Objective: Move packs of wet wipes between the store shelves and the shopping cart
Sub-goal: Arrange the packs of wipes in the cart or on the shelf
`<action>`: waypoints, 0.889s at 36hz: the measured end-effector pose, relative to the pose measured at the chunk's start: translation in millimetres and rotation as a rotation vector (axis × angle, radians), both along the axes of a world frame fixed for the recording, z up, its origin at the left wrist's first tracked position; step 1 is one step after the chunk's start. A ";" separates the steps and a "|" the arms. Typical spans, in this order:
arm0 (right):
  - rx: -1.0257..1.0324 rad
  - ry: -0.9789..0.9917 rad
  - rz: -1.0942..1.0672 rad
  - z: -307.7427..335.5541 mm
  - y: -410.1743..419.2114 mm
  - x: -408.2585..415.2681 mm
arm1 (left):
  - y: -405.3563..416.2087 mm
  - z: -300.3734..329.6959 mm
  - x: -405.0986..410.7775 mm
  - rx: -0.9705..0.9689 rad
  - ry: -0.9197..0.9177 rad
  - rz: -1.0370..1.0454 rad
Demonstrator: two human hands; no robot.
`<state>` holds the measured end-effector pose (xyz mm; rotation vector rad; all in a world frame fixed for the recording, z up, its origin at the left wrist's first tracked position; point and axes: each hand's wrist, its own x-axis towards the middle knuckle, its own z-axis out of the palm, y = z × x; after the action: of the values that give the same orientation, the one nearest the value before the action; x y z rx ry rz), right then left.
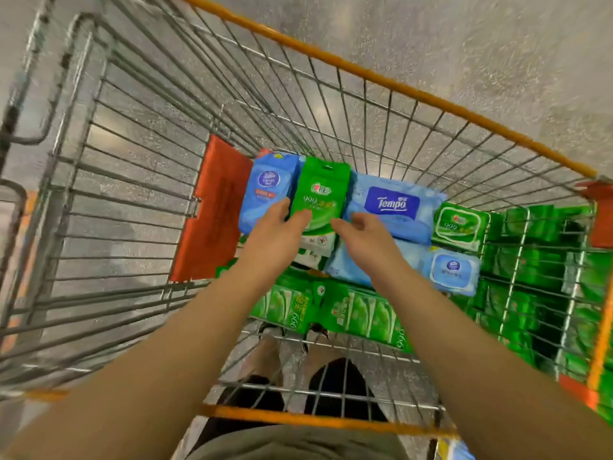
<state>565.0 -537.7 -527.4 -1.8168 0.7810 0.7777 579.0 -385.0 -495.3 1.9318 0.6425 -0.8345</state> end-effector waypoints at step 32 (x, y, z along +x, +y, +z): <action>0.136 0.111 -0.453 -56.2 42.3 4.1 | -29.1 -49.3 8.9 -0.033 -0.011 0.207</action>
<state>569.2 -495.4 -583.6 -1.4107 1.1340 0.6171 588.0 -414.1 -544.6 1.8040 0.8016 -0.6992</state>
